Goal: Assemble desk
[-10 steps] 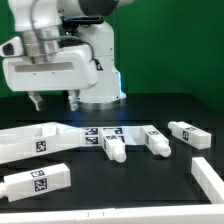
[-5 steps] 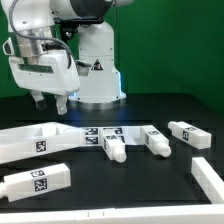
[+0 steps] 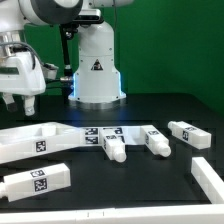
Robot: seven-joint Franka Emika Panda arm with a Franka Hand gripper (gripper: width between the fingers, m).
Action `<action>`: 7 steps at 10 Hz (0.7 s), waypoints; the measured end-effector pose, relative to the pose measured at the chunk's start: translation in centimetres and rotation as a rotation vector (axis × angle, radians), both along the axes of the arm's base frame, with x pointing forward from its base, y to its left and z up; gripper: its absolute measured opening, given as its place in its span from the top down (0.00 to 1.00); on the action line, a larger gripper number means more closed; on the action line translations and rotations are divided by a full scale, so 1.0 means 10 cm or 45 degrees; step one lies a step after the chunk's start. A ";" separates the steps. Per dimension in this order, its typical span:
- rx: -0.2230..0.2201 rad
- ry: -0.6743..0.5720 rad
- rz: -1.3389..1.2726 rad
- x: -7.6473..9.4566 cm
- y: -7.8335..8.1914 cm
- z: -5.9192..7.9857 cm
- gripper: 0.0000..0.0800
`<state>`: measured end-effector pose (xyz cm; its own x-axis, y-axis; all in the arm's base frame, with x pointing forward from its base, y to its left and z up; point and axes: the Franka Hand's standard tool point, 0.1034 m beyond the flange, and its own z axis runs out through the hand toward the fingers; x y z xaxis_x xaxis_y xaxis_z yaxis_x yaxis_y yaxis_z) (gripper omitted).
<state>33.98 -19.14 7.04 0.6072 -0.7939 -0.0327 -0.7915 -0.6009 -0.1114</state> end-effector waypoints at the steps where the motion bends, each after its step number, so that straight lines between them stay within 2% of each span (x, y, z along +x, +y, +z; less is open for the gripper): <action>1: -0.010 -0.005 0.012 0.03 0.03 0.00 0.19; 4: 0.002 -0.008 0.037 0.09 0.15 0.00 0.19; 7: 0.002 -0.006 0.035 0.09 0.14 0.00 0.19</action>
Offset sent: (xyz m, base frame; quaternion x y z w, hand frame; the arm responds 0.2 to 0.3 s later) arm 0.0069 0.0347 0.0102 0.0392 -0.0378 0.0300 0.9981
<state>34.87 -17.70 6.99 0.6293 -0.7766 -0.0311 -0.7739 -0.6225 -0.1164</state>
